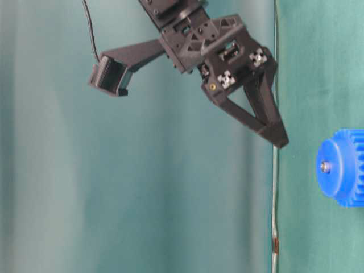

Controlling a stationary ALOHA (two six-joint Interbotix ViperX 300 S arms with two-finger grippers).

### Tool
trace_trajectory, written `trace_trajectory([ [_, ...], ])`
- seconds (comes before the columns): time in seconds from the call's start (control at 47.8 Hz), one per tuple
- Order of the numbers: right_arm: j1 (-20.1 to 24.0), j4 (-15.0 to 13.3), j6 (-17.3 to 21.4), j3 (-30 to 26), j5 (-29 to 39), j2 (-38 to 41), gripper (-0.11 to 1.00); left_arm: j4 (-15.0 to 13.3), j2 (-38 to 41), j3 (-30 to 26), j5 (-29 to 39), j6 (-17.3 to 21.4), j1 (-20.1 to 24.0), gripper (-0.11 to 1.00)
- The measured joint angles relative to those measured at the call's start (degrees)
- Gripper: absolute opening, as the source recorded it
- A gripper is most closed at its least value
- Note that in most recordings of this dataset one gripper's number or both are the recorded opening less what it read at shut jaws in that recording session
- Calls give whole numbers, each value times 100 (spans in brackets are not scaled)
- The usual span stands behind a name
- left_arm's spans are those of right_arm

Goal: Insert the shaft placed at a random location into the center hole of the medium gear at another random location.

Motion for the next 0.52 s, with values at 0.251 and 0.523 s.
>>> trace_trajectory([
  [0.251, 0, -9, 0, 220, 0, -229, 73, 9, -9, 0, 0, 0, 0, 0],
  [0.523, 0, -9, 0, 237, 0, -264, 73, 9, 0, 0, 0, -9, -9, 0],
])
